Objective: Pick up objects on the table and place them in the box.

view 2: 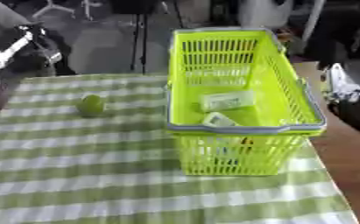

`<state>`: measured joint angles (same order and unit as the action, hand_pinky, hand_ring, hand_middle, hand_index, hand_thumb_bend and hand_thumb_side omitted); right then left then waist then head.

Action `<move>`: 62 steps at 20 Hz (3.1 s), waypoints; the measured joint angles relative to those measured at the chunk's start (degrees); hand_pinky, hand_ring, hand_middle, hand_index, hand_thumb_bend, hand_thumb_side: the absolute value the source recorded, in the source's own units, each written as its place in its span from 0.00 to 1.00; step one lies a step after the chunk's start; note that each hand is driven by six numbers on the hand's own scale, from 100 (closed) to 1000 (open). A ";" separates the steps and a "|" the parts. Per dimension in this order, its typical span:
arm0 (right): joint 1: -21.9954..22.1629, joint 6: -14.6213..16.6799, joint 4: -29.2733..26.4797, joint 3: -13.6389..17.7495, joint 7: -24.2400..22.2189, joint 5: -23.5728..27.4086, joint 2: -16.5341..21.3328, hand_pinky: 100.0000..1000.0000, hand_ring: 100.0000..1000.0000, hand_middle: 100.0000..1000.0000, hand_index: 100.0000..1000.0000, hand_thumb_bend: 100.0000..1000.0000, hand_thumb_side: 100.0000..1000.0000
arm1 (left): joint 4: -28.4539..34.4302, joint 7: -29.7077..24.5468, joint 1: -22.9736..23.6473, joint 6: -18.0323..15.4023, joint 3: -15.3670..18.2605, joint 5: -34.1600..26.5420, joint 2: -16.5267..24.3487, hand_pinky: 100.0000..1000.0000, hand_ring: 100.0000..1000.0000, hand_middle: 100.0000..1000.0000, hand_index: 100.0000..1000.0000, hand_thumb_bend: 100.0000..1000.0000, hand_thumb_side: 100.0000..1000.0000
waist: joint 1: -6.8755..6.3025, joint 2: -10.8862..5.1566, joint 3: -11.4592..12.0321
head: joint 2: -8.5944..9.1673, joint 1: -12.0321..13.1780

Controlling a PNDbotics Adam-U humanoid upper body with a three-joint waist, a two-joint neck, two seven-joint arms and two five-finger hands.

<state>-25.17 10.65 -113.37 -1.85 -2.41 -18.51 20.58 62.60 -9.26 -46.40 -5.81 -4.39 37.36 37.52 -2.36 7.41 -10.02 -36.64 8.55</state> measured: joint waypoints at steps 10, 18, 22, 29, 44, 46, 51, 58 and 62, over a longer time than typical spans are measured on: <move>0.00 0.00 0.00 0.00 0.00 0.00 0.00 0.53 0.55 0.58 0.83 0.00 0.42 | -0.03 -0.33 0.00 -0.06 0.01 0.15 0.00 0.69 0.68 0.73 0.83 0.51 0.87 | -0.03 0.00 0.01 | 0.00 0.00; -0.01 0.01 0.00 0.00 0.00 0.00 0.00 0.53 0.54 0.58 0.83 0.00 0.43 | -0.95 -1.03 0.00 -0.48 0.15 1.10 0.00 0.70 0.68 0.73 0.83 0.54 0.86 | -0.44 0.54 -0.41 | 0.02 -0.01; -0.15 0.03 0.00 0.00 0.02 0.01 0.01 0.52 0.54 0.58 0.83 0.00 0.43 | -2.31 -2.00 -0.05 -1.05 0.39 2.05 -0.09 0.70 0.68 0.72 0.83 0.55 0.85 | -0.79 1.69 -1.02 | 0.19 -0.01; -0.88 0.20 0.00 0.00 0.16 0.35 0.20 0.52 0.54 0.57 0.83 0.00 0.45 | -5.61 -3.03 -0.08 -1.71 1.76 4.33 -0.52 0.69 0.67 0.72 0.83 0.59 0.76 | -1.37 4.52 -2.52 | 1.17 0.09; -10.99 3.53 0.00 1.08 3.26 -2.04 2.91 0.56 0.58 0.65 0.83 0.00 0.30 | -9.62 6.81 0.12 0.48 3.29 8.30 -1.82 0.68 0.66 0.70 0.82 0.60 0.73 | -1.17 6.94 -4.19 | 2.31 0.29; -12.55 4.22 -0.01 1.19 3.96 -3.15 2.94 0.57 0.58 0.65 0.83 0.00 0.30 | -10.01 6.49 0.19 0.23 3.26 8.89 -1.83 0.68 0.66 0.70 0.82 0.61 0.73 | -1.08 7.15 -4.31 | 2.65 0.32; -13.69 4.93 -0.01 1.46 4.69 -4.37 2.95 0.57 0.58 0.65 0.83 0.00 0.30 | -11.05 4.86 0.56 -0.63 3.28 9.71 -2.29 0.68 0.66 0.69 0.82 0.67 0.66 | -1.08 8.37 -5.35 | 3.60 0.50; -14.12 5.25 -0.01 1.48 5.14 -4.63 3.24 0.56 0.58 0.64 0.83 0.00 0.31 | -11.68 3.88 0.67 -1.69 3.67 11.20 -2.26 0.69 0.68 0.72 0.84 0.78 0.49 | -1.12 10.12 -6.33 | 4.65 0.59; -14.12 5.19 -0.01 1.51 5.22 -4.63 3.49 0.56 0.57 0.64 0.83 0.00 0.31 | -12.35 3.40 0.92 -1.98 3.90 13.20 -2.25 0.69 0.68 0.71 0.84 0.80 0.39 | -1.36 10.97 -6.68 | 4.68 0.59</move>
<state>-39.29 15.84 -113.38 -0.34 2.81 -23.15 24.07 50.25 -5.86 -45.48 -7.79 -0.49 50.56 35.27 -3.72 18.39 -16.70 -31.96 9.14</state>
